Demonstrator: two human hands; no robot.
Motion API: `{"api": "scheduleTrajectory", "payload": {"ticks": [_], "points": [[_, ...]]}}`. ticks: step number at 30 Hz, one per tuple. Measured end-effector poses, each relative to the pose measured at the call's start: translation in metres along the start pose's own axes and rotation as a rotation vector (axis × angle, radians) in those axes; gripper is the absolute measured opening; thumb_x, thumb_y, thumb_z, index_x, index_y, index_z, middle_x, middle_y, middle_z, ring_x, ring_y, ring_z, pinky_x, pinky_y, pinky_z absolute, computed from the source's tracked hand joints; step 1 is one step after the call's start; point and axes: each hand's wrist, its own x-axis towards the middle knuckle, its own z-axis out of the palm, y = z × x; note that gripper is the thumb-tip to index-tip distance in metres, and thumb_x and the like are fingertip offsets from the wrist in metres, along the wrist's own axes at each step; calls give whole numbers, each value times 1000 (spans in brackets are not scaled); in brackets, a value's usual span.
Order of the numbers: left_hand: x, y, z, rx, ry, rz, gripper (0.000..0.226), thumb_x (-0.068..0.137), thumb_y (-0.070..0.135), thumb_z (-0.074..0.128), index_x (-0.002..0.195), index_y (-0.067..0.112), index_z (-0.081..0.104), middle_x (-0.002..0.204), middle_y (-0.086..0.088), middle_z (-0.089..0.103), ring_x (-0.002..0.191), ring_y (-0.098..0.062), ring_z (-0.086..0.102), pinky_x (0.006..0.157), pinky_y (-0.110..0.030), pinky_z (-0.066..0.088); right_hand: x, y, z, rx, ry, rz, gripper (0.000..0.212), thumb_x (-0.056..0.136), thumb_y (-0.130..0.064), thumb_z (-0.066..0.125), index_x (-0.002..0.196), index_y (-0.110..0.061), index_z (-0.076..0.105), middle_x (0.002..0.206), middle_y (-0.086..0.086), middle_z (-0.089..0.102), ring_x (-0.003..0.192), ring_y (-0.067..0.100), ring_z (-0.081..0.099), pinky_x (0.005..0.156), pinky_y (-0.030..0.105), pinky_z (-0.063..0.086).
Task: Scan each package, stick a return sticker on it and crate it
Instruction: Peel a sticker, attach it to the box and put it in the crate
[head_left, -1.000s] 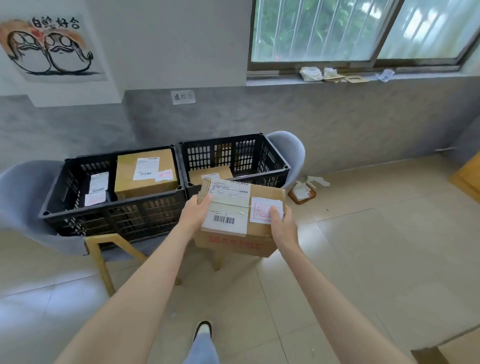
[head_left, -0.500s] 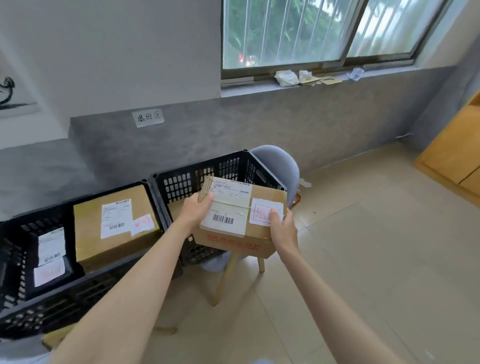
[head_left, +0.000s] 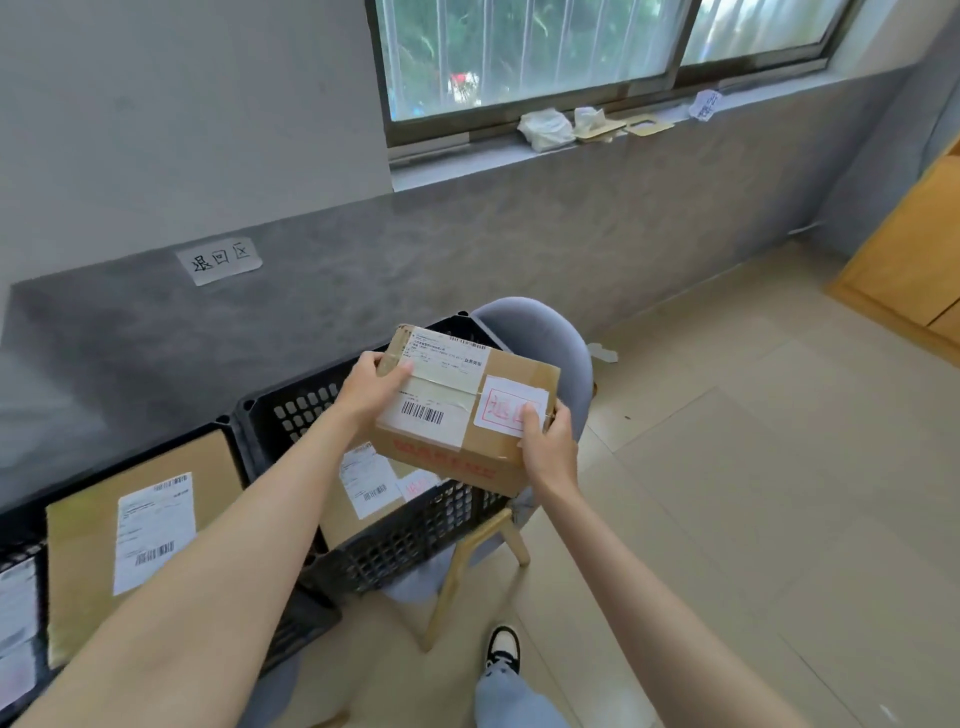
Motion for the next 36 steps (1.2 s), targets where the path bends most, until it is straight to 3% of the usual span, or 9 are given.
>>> {"api": "scheduleTrajectory", "payload": {"ticks": [5, 9, 13, 18, 23, 26, 31, 36], "points": [[59, 24, 6, 67, 6, 10, 42, 94, 36, 55, 126, 12, 45, 114, 1, 52, 100, -16, 53, 86, -32, 43, 57, -9, 9, -11, -30, 15, 42, 100, -33, 43, 138, -15, 37, 125, -3, 55, 105, 11, 52, 84, 27, 41], [98, 35, 12, 100, -2, -3, 40, 93, 36, 55, 125, 14, 47, 111, 2, 53, 99, -16, 54, 84, -30, 42, 96, -7, 19, 3, -77, 56, 43, 99, -34, 43, 137, -15, 38, 131, 1, 55, 119, 19, 53, 100, 38, 45], [130, 32, 22, 131, -45, -32, 41, 93, 38, 56, 125, 15, 47, 114, 0, 55, 102, -18, 56, 90, -34, 45, 121, 0, 27, -21, -101, 101, 47, 97, -37, 46, 139, -16, 38, 133, 1, 54, 121, 20, 52, 103, 44, 43], [169, 17, 38, 167, -104, -75, 42, 90, 39, 60, 123, 18, 46, 117, 1, 56, 108, -19, 57, 98, -40, 45, 150, 12, 36, -9, -100, 139, 47, 95, -32, 53, 138, -19, 38, 131, -3, 56, 118, 16, 55, 102, 41, 45], [213, -3, 49, 209, -177, -89, 51, 87, 40, 64, 129, 16, 45, 125, -2, 57, 111, -21, 58, 99, -44, 45, 175, 32, 56, 5, -106, 201, 55, 93, -28, 57, 142, -17, 33, 133, -4, 54, 118, 14, 54, 95, 29, 45], [239, -16, 58, 233, -224, -90, 48, 88, 36, 63, 128, 16, 46, 121, 1, 56, 109, -19, 57, 97, -39, 46, 185, 48, 70, 19, -105, 268, 56, 93, -29, 58, 141, -19, 33, 133, -5, 54, 113, 12, 54, 94, 31, 46], [280, -45, 77, 280, -308, -79, 45, 90, 33, 61, 130, 16, 46, 118, 3, 56, 106, -16, 56, 89, -31, 44, 204, 77, 94, 55, -112, 375, 60, 93, -24, 59, 144, -18, 27, 130, -4, 52, 102, 8, 51, 79, 20, 45], [323, -75, 98, 368, -391, -72, 48, 88, 37, 63, 129, 19, 47, 119, 1, 58, 106, -17, 57, 92, -34, 46, 228, 111, 115, 78, -81, 497, 58, 91, -21, 61, 140, -19, 31, 125, -2, 56, 99, 10, 54, 83, 26, 45]]}}
